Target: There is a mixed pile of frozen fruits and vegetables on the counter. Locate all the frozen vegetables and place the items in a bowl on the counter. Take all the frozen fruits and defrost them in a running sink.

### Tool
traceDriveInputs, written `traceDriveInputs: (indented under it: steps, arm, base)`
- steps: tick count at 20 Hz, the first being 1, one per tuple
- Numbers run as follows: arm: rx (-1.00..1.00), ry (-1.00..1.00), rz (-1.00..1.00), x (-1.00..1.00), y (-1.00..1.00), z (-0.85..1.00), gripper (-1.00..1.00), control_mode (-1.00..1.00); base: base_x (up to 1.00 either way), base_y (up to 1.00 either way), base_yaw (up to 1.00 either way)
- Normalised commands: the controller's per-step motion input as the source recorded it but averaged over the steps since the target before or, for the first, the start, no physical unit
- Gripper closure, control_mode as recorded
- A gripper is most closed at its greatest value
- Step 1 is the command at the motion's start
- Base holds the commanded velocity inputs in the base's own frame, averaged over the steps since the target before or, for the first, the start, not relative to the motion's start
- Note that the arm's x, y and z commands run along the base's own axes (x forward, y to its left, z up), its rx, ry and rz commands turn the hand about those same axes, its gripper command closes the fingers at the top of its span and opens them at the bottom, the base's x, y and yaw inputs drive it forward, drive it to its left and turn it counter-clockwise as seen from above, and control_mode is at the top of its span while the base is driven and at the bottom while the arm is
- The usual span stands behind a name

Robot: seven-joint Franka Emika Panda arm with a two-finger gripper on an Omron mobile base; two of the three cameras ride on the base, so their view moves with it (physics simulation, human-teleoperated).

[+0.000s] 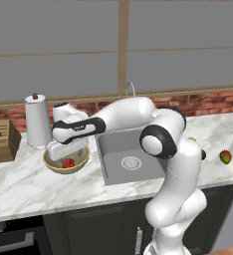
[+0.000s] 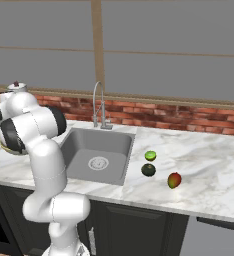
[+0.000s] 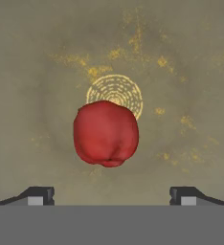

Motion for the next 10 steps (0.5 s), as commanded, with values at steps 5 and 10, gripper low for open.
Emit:
traceDriveInputs:
  steps: [5,10]
  arm:
    - [-0.04,0.0,0.0,0.0,0.0,0.21,-1.0,-1.0]
    - [-0.01,-0.08,0.0,-0.11,-0.01,0.92,-1.0,-1.0]
  base:
    - [0.0,0.0,0.0]
    - [0.0,0.0,0.0]
